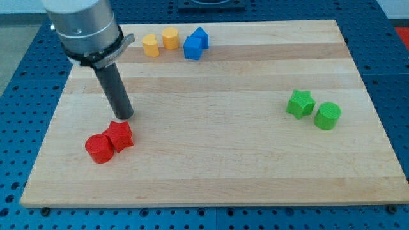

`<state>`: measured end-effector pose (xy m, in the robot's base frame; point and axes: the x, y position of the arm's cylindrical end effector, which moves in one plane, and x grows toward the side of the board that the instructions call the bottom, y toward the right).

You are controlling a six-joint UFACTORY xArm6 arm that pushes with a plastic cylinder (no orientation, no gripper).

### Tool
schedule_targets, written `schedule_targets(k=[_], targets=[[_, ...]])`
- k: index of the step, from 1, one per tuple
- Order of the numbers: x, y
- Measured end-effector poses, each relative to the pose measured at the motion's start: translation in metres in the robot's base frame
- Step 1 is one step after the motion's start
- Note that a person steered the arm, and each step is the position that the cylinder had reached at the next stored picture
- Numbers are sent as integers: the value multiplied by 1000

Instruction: Slightly push the blue triangle above the blue cube

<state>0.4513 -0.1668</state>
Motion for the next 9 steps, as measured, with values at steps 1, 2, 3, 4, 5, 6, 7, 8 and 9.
schedule_targets(k=[1,2,3,4,5,6,7,8,9], targets=[[-22,-3],[-36,-6],[-42,-7],[-48,-8],[-51,-9],[-52,-9],[-52,-10],[-52,-16],[-52,-16]])
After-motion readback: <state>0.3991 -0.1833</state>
